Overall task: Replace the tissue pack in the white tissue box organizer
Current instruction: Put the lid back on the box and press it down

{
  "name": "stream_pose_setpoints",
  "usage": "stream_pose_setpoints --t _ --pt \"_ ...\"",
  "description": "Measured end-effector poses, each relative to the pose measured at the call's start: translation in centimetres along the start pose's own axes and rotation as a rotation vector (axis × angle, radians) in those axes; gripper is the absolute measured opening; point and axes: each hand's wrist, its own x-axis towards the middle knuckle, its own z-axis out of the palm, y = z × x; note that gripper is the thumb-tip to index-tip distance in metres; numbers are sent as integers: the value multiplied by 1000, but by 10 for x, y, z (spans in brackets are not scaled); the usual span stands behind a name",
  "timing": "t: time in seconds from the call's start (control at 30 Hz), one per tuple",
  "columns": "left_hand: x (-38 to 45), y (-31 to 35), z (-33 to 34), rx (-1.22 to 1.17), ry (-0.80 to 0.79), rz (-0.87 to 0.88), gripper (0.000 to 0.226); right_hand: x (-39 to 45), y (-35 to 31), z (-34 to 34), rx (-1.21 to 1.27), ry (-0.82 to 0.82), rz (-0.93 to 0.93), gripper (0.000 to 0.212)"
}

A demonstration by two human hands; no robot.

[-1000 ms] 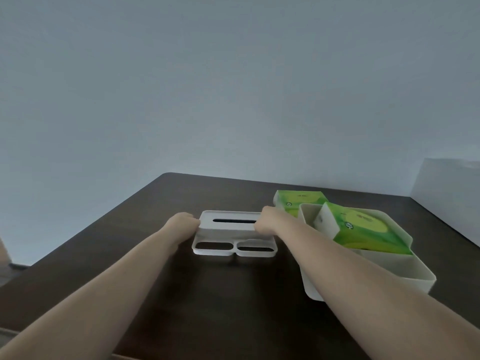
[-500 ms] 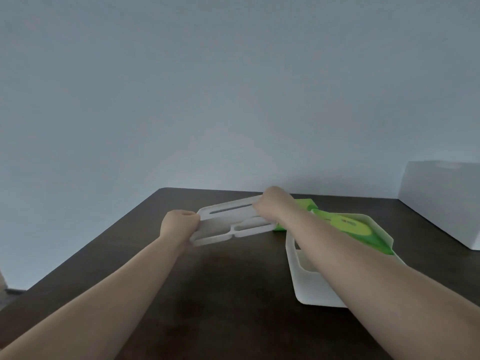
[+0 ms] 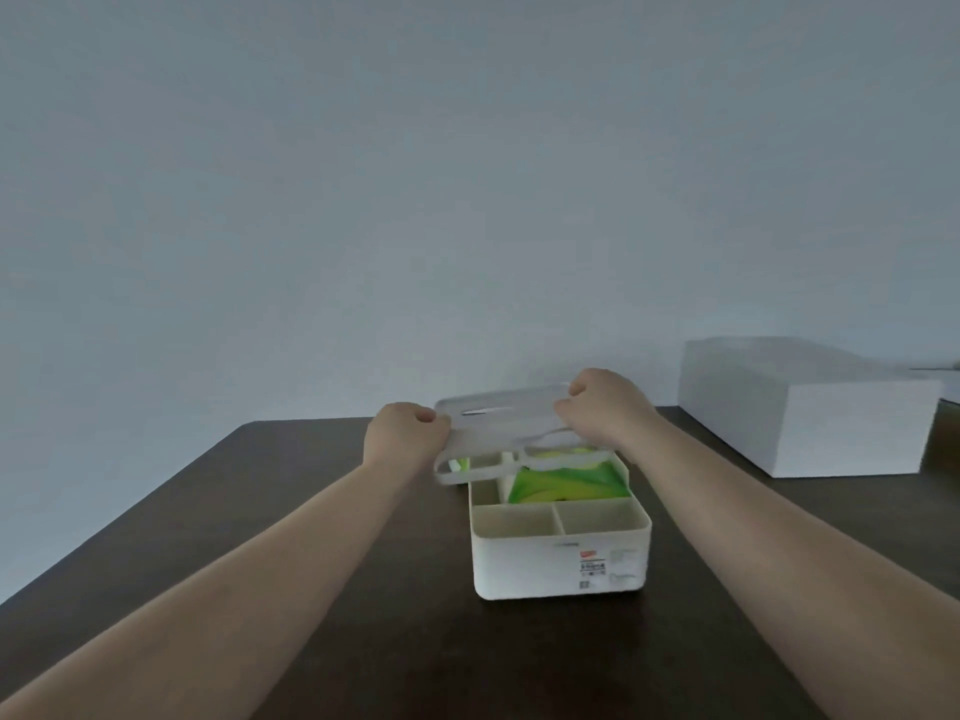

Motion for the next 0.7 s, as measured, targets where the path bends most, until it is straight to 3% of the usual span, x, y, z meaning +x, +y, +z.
stream_pose_setpoints --t 0.17,0.37,0.47,0.57,0.7 --pt "-7 11 24 88 -48 32 20 -14 36 -1 16 -28 60 29" --pt "-11 9 38 159 -55 70 19 -22 51 2 53 -54 74 17" --pt "-12 4 40 158 -60 61 11 -24 55 8 76 -79 98 18" --pt "-12 2 41 163 -94 39 10 -24 60 15 71 -70 135 34" --pt "-11 -3 43 208 -137 32 12 -22 66 21 51 -57 156 33"
